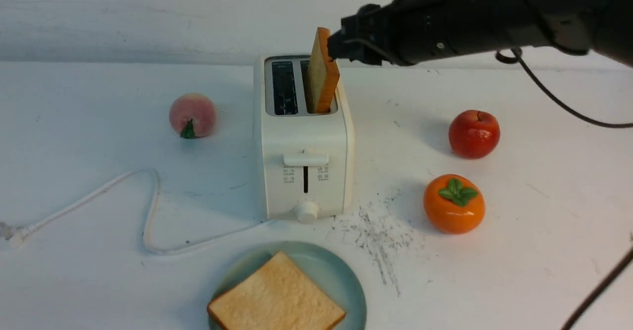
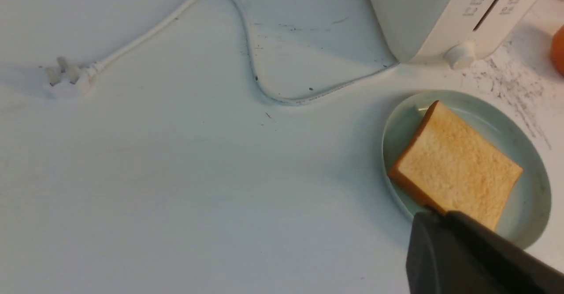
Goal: Take toasted bread from bread machine on white table place on plate.
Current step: 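Grasp the toast slice in the toaster and pull it up out of the slot with the right gripper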
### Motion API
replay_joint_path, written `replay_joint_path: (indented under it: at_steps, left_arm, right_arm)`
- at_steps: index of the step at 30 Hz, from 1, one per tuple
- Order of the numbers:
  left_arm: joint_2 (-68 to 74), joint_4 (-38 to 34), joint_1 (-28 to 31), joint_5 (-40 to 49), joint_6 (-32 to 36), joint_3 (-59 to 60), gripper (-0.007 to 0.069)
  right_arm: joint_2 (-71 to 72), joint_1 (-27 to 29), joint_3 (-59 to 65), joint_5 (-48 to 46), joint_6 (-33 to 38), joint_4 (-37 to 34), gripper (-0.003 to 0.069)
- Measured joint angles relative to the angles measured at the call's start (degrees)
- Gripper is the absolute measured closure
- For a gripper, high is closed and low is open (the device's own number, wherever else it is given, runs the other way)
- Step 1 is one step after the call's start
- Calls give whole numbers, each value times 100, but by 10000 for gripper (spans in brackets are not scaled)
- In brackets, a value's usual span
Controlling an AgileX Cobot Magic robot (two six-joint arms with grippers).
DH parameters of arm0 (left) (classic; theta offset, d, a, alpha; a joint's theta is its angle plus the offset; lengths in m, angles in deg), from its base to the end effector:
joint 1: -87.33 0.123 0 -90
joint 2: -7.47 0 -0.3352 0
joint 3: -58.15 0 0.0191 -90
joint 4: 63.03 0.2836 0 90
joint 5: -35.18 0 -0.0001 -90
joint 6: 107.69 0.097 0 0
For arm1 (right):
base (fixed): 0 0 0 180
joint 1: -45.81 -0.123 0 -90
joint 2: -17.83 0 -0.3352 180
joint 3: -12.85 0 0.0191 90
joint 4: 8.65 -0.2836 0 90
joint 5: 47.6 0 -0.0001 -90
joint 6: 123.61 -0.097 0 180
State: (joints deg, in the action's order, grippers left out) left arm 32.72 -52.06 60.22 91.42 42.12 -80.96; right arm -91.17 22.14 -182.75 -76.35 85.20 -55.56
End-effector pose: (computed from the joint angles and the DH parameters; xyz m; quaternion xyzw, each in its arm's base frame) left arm 0.0335 0.0001 0.3475 -0.0152 0.8721 -0.1464 0.4666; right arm 0.4225 0.2225 0.4053 -0.1641 0.8143 0.3161 0.4583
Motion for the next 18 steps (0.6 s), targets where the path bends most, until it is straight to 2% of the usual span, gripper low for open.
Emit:
replay_joint_path:
  at_steps: [7,11,16,17,18]
  left_arm:
    - [-1244,52,0,389,-20,213,638]
    - [-1484,210,0,637,-20,213,638]
    - [-1517,265,0,717,-20,217,638]
    - [-1517,278,0,722,-20,217,638]
    - [-1517,286,0,722,-20,217,638]
  right_arm:
    - [-757,0,-397,865,-3,-12,227]
    - [-1043,0,-412,1080,-3,-25,195]
    - [-1239,0,-414,872,-3,-64,221]
    - [-1246,0,-426,789,-3,-70,286]
    - [-1246,0,-426,781,-3,-70,310]
